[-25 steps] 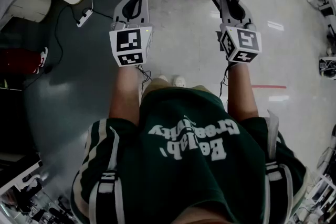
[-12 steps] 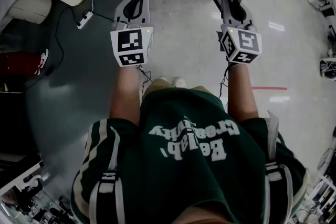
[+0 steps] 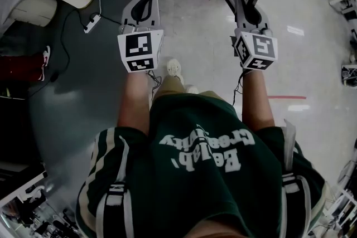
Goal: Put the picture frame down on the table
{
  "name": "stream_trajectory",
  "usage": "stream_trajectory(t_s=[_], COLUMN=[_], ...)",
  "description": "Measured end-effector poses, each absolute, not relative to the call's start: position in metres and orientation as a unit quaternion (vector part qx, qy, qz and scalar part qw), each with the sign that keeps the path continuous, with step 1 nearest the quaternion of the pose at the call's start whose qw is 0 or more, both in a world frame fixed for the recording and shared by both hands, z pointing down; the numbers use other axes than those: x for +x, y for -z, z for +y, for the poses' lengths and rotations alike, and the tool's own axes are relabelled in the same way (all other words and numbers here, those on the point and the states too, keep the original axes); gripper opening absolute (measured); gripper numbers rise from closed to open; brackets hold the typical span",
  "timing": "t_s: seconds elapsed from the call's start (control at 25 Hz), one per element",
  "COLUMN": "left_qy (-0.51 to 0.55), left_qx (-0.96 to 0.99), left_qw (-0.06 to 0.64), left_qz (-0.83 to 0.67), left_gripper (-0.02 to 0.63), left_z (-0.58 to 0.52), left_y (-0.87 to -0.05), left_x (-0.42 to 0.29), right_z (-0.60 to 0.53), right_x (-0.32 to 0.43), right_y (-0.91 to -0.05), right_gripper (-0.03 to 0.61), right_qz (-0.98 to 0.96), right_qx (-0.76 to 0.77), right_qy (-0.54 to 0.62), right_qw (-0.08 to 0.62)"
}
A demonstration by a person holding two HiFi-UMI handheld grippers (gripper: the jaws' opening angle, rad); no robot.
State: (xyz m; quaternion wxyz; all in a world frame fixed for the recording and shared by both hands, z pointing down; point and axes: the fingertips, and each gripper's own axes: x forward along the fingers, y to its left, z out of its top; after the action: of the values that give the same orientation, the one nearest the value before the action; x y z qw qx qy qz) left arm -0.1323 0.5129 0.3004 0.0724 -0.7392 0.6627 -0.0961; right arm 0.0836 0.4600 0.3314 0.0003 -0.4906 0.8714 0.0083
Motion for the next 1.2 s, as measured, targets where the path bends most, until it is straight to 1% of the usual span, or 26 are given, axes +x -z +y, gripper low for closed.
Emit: stream_trajectory(t_s=[0.24, 0.44, 0.72, 0.88, 1.2], left_qy=[0.1, 0.097, 0.084, 0.075, 0.07], left_qx=[-0.747, -0.756, -0.769, -0.777, -0.789], left_qw=[0.079, 0.077, 0.079, 0.076, 0.09], left_qz=[0.653, 0.643, 0.629, 0.621, 0.604], left_gripper=[0.02, 0.02, 0.02, 0.02, 0.02], left_z=[0.479, 0.43, 0.333, 0.289, 0.185], left_y=[-0.301, -0.3, -0.285, -0.283, -0.251], left_x=[-0.134, -0.144, -0.173, -0.19, -0.238], right_z=[0.432, 0.39, 0.305, 0.267, 0.174], right_x=[0.079, 0.066, 0.026, 0.007, -0.049], right_y=[-0.333, -0.331, -0.319, -0.318, -0.282], right_gripper=[0.038, 0.038, 0.038, 0.038, 0.038], right_qz=[0.869, 0.867, 0.865, 0.86, 0.853], right_qx=[-0.495, -0.499, -0.502, -0.51, -0.522], right_qy=[-0.004, -0.003, -0.012, -0.01, -0.018], right_qw=[0.0, -0.003, -0.011, -0.006, 0.01])
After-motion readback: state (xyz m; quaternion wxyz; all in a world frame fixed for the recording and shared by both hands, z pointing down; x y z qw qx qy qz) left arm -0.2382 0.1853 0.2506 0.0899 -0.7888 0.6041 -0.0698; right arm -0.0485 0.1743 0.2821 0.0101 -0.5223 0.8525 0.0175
